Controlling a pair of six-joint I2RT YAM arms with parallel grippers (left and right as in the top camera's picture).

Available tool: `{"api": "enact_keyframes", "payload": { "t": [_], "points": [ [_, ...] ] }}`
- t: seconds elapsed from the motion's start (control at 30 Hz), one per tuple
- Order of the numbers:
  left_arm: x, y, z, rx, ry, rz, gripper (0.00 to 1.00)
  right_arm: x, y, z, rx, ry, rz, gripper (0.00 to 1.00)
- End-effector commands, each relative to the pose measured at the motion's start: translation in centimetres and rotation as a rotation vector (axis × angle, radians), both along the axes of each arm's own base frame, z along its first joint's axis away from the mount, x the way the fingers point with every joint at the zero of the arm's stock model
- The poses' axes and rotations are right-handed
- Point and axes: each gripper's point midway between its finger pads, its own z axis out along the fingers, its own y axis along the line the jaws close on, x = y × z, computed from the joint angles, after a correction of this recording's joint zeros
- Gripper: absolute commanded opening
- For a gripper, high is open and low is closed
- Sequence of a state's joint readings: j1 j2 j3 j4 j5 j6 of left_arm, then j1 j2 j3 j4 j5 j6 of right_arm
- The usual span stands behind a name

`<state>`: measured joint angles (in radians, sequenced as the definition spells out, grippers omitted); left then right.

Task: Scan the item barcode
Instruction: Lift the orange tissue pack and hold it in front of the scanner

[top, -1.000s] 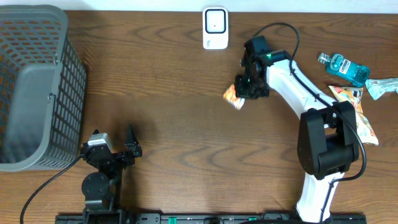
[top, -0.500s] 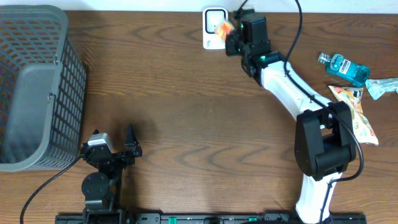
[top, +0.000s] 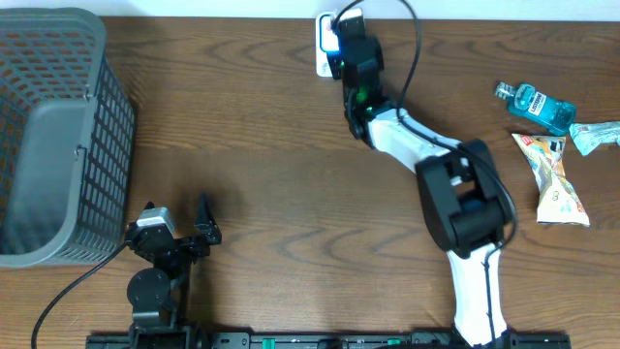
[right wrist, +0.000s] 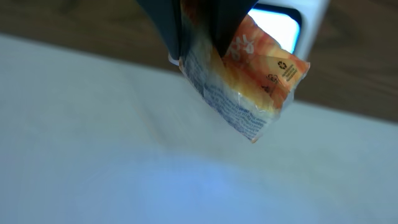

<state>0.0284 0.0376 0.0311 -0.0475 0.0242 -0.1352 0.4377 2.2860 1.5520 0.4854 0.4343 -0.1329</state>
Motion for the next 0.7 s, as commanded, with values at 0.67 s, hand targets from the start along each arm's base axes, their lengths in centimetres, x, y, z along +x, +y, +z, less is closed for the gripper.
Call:
{"api": "enact_keyframes", "payload": {
  "t": [0.67],
  "points": [
    [-0.1, 0.2, -1.8, -0.009, 0.047, 0.009, 0.98, -0.6, -4.6, 5.6, -0.048, -0.101, -0.382, 0.01]
  ]
}}
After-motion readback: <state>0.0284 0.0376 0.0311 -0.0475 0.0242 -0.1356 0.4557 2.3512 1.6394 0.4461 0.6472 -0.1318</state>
